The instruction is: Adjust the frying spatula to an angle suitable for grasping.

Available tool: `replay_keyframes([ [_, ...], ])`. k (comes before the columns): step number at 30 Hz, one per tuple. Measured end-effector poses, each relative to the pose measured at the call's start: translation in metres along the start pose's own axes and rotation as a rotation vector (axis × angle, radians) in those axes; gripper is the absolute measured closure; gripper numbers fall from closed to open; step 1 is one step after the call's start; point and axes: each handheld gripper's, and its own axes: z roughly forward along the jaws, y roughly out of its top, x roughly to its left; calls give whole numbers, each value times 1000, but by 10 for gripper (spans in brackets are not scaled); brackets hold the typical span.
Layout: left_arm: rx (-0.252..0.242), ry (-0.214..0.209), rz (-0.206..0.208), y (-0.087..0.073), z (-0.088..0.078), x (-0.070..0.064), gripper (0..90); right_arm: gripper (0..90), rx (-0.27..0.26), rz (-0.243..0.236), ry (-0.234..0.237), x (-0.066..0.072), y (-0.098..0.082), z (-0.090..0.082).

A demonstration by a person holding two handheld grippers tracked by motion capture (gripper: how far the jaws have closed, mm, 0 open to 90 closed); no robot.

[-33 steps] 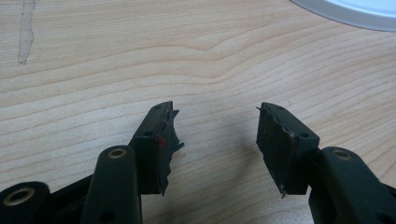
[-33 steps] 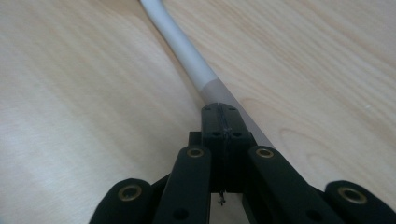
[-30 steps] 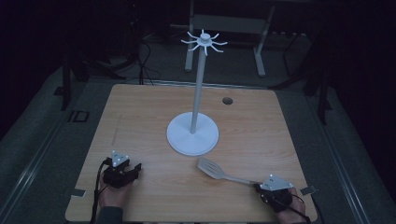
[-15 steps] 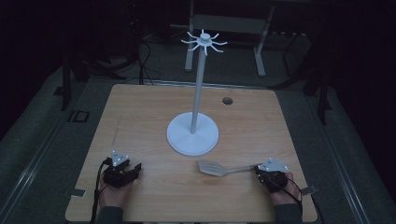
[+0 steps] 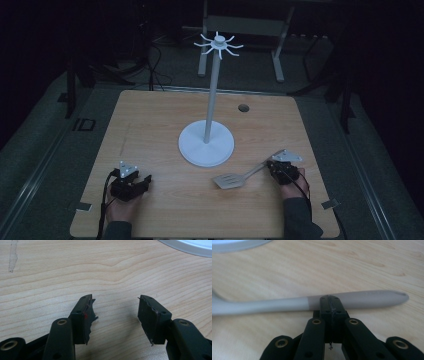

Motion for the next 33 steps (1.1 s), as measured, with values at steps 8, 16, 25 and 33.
replay_keyframes([
  [8,1,0,-2,0,0,0,460,900,10,39,15,0,20,19],
  [16,0,-1,-8,0,0,1,459,900,32,49,32,12,41,36],
  [25,-6,5,-24,-1,-3,4,458,900,13,24,111,26,45,27],
  [33,-6,5,-27,-2,-2,4,458,900,-15,1,222,52,46,13],
])
